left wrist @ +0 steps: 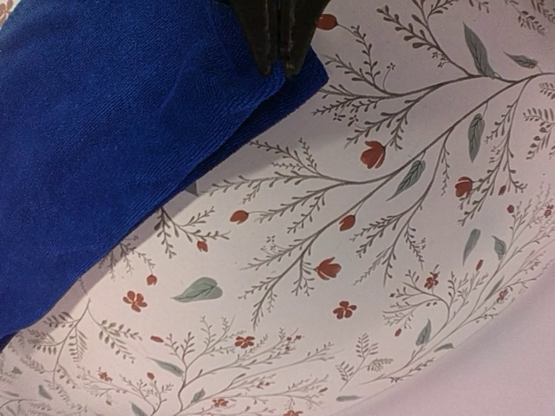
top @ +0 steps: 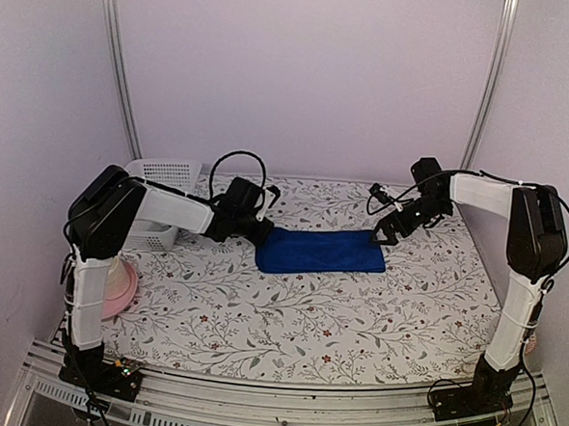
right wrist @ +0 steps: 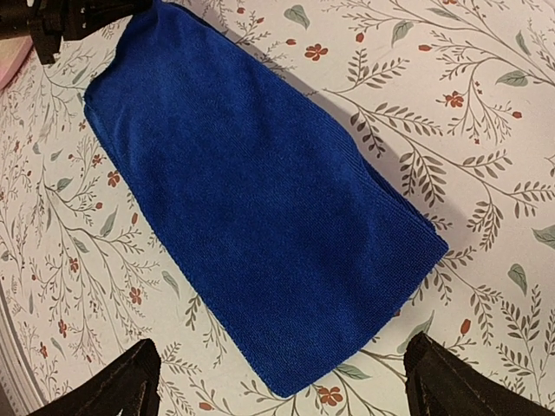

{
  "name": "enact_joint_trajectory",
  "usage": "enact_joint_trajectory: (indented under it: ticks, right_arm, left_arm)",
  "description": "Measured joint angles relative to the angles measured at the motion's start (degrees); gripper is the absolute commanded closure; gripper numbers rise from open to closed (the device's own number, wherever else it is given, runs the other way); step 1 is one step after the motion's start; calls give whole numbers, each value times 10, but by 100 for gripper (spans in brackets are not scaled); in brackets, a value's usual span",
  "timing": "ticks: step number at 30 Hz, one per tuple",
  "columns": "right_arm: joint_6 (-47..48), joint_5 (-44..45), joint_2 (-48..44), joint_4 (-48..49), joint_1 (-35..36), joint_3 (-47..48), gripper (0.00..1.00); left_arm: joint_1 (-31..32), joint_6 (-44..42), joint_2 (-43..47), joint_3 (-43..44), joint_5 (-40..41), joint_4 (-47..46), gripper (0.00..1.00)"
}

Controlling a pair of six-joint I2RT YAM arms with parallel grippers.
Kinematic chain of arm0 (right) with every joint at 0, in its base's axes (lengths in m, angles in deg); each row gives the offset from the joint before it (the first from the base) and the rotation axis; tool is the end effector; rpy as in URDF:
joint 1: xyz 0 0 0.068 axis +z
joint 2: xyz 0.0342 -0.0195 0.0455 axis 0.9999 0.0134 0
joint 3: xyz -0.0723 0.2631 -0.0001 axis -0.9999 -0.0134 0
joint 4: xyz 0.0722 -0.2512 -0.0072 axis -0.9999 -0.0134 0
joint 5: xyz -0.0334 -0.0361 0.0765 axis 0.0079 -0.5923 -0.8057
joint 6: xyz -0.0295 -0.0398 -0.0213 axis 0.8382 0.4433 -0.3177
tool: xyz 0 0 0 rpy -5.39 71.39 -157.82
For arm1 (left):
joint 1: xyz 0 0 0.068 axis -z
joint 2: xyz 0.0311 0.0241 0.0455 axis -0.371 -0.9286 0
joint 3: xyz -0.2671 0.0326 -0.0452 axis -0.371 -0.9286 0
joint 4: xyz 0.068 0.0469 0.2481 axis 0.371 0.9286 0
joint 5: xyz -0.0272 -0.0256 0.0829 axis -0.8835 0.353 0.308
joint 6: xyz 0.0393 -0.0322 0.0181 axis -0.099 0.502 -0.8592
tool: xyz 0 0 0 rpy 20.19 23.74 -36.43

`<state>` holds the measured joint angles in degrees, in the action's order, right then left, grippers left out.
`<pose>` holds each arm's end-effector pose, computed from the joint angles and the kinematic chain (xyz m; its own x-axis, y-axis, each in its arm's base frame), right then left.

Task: Roll the towels
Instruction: Smooth out the towel at the center of the board.

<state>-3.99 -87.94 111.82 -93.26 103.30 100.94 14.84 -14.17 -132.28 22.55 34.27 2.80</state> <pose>0.3873 0.1158 0.2070 -0.5853 -0.5866 -0.5597 -0.7875 0.5758 0.2200 0.3746 -0.2716 0.1387 -0.5270 0.3768 -0.7618 0.4893 0.8674 0.0905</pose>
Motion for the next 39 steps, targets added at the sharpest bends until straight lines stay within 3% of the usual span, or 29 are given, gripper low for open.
enact_joint_trajectory:
  ticks: [21, 23, 27, 29, 34, 39]
  right_arm:
    - [-8, 14, 2, 18, 0, -2, 1]
    - [-12, 14, 2, 22, 0, -4, 1]
    - [-17, 10, 8, 30, 0, -4, 1]
    - [-20, 3, 14, 31, 0, -3, 1]
    - [-33, -35, 32, 30, 0, 27, 1]
    - [-49, -86, 48, 32, 0, 74, 1]
  left_arm:
    - [-5, 10, -45, 45, 51, 29, 99]
    - [-6, 12, -46, 46, 56, 34, 91]
    - [-7, 19, -47, 47, 67, 39, 39]
    - [-11, 25, -47, 47, 73, 40, 23]
    - [-19, 39, -41, 47, 82, 43, 19]
    - [-22, 56, 12, 24, 88, 38, 28]
